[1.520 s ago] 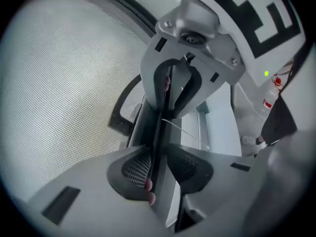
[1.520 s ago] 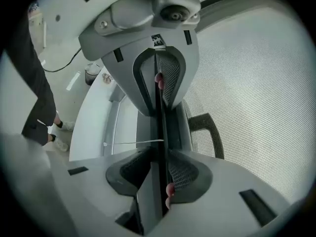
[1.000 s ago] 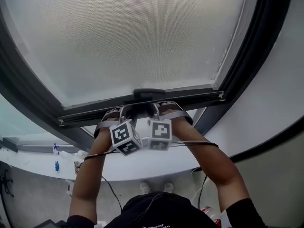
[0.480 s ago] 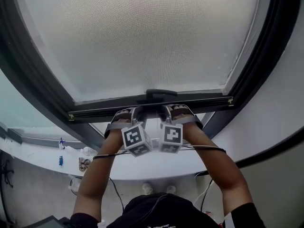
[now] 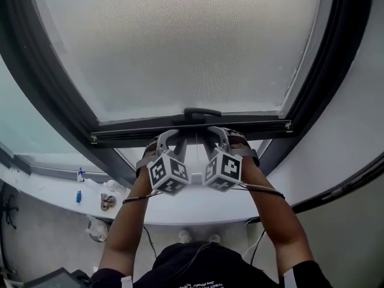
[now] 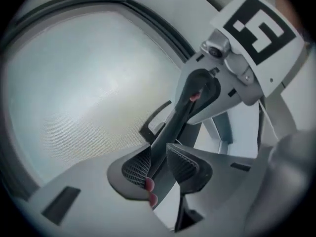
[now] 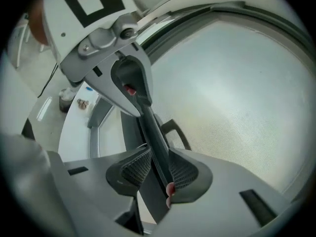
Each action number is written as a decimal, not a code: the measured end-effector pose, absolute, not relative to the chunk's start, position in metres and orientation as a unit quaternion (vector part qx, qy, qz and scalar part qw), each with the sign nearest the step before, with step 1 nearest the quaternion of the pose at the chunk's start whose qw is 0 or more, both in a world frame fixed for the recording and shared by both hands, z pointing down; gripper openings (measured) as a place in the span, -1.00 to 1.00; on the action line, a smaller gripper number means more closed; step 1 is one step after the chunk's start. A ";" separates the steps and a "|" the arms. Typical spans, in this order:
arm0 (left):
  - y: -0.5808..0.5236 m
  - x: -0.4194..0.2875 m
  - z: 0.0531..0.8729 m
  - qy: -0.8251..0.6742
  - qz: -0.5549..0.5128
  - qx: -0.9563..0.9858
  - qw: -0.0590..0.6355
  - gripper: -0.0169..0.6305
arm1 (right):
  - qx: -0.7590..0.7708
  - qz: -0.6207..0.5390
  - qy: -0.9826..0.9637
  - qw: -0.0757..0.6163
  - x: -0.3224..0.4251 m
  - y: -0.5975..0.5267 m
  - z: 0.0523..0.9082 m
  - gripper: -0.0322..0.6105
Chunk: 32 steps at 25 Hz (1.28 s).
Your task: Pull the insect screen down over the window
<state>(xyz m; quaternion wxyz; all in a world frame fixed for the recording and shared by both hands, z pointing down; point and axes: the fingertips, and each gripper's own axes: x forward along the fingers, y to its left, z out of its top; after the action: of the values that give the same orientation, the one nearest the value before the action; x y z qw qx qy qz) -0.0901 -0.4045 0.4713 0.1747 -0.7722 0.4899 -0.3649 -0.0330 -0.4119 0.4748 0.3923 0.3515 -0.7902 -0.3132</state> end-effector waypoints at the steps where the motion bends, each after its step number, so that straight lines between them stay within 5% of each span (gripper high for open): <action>1: -0.401 -0.091 0.466 0.506 -0.338 -0.777 0.158 -0.64 | 0.364 -0.299 -0.800 0.370 -0.031 -0.409 0.470 -0.56; 8: -0.366 -0.092 0.429 0.575 -0.130 -0.807 0.033 -0.70 | 0.446 -0.211 -0.845 0.207 -0.011 -0.379 0.428 -0.65; 11: -0.350 -0.101 0.424 0.609 -0.090 -0.787 0.034 -0.94 | 0.478 -0.178 -0.848 0.142 0.000 -0.363 0.413 -0.85; 14: -0.338 -0.108 0.429 0.629 -0.077 -0.773 0.041 -0.94 | 0.491 -0.157 -0.851 0.103 0.006 -0.349 0.411 -0.89; 32: -0.241 -0.154 0.447 0.638 -0.003 -0.770 0.001 -0.94 | 0.548 -0.074 -0.829 0.077 0.004 -0.248 0.434 -0.89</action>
<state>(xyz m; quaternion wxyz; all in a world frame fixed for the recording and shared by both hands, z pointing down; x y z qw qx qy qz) -0.1539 -0.2414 0.4467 0.0013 -0.7701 0.6379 -0.0030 0.0044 -0.2480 0.4339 0.0765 0.5485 -0.8294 -0.0740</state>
